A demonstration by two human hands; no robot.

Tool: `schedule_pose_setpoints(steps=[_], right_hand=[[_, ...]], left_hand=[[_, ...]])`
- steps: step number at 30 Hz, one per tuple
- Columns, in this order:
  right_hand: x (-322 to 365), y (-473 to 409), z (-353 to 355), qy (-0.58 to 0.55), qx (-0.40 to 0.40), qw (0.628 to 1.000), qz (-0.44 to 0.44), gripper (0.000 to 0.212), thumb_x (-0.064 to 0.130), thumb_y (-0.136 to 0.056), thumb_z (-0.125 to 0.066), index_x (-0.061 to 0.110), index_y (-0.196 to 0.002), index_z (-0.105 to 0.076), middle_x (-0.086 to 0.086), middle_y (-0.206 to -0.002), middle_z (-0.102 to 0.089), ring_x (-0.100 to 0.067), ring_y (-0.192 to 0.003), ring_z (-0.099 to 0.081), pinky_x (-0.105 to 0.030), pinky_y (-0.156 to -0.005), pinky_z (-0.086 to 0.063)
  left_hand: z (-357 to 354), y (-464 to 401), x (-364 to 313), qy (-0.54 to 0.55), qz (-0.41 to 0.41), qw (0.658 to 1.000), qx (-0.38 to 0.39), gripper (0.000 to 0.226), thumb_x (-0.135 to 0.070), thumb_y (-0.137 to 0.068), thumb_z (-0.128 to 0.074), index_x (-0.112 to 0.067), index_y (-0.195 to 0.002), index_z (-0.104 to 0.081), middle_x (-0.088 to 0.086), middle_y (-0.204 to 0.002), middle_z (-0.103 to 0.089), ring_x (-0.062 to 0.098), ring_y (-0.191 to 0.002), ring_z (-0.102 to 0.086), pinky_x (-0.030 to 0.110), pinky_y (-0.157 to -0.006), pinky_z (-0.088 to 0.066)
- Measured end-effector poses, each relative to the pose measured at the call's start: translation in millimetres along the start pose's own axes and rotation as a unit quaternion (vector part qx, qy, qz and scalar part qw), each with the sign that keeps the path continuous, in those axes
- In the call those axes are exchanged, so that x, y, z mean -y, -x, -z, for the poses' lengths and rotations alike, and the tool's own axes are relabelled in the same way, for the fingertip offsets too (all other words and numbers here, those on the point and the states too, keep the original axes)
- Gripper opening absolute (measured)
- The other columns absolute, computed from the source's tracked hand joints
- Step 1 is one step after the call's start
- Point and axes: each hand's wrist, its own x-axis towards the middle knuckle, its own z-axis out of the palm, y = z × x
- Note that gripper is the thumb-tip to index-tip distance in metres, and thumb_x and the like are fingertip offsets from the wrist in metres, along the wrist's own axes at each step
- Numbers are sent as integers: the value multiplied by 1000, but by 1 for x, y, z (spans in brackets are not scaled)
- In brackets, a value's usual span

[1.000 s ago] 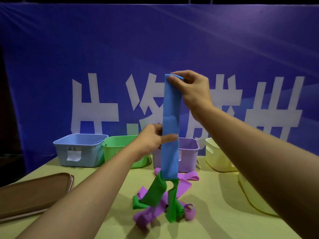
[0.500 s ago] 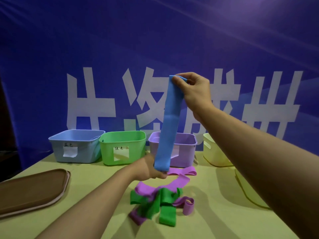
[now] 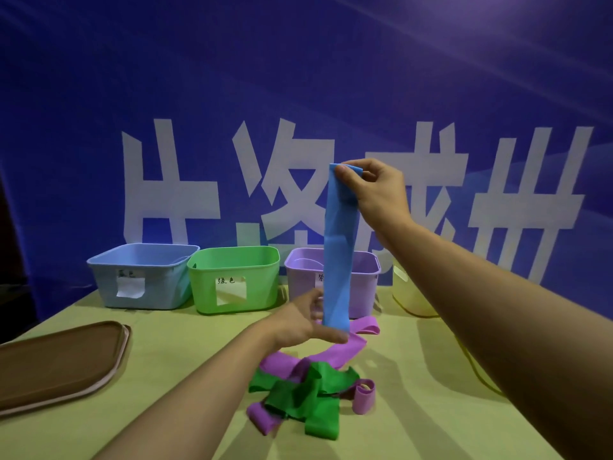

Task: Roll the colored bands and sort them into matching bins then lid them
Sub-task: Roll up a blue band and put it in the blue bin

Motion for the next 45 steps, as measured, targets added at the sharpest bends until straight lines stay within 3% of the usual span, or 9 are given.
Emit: schedule_pose_setpoints(steps=[3,7,15,22,26,30,35,41,45], right_hand=[[2,1,-1,5,5,1000,9,30,34,-95,-69,16,-119,-69,3,-109,-69,-9,-98,-66,-18,-74,-57],[6,3,0,-2,18,1000,17,28,33,-96,-69,16,-118,-69,4,-108,-69,-9,-96,-66,-18,-73,-58],[-18,22,2,23,54,998,-21,26,32,-95,-70,18,-117,-71,12,-99,-65,-8,-93,-64,-14,-69,-55],[-69,47,-9,32,76,992,-95,21,37,-94,-70,22,-107,-72,6,-100,-69,-14,-98,-66,-29,-82,-59],[-93,61,-14,30,79,990,-113,20,33,-95,-70,19,-108,-73,4,-101,-70,-11,-96,-65,-18,-73,-53],[-105,66,-15,31,80,988,-125,20,34,-95,-69,19,-108,-73,3,-102,-70,-12,-98,-65,-18,-73,-53],[-112,68,-16,31,84,987,-130,22,35,-95,-68,19,-109,-71,8,-98,-68,-9,-93,-64,-16,-70,-51],[-118,76,-21,12,94,987,-130,12,29,-96,-68,22,-106,-70,12,-96,-67,-4,-91,-63,-8,-62,-51],[-124,79,-24,-29,101,985,-136,9,27,-94,-71,22,-100,-74,9,-95,-72,-6,-92,-67,-11,-66,-53]], left_hand=[[-3,-4,-2,-38,-14,999,-34,39,-19,-83,-86,-14,-118,-68,4,-109,-74,12,-89,-68,28,-83,-57],[-5,2,8,-24,14,999,-37,17,-14,-89,-79,-11,-105,-73,8,-98,-76,19,-82,-70,37,-82,-60],[-19,47,13,-27,67,993,91,28,-20,-91,-78,-6,-116,-74,6,-104,-78,11,-78,-69,21,-67,-55],[-31,60,25,38,203,970,132,31,-18,-94,-74,7,-113,-69,12,-88,-77,16,-69,-74,17,-60,-57],[-35,58,28,35,254,958,126,26,-21,-96,-72,4,-103,-68,9,-76,-77,13,-62,-74,17,-59,-57],[-33,56,24,-47,277,952,123,33,-32,-98,-70,1,-103,-64,8,-72,-75,11,-55,-70,19,-54,-56],[-32,58,13,-230,321,905,158,52,-53,-98,-62,-2,-86,-64,5,-65,-70,10,-46,-63,18,-51,-55],[-1,51,-8,-223,285,926,106,56,-54,-95,-65,1,-88,-64,5,-60,-69,12,-43,-62,20,-47,-54],[29,29,-12,-139,142,976,-92,49,-51,-94,-68,-2,-102,-70,11,-89,-77,20,-69,-71,26,-64,-60]])
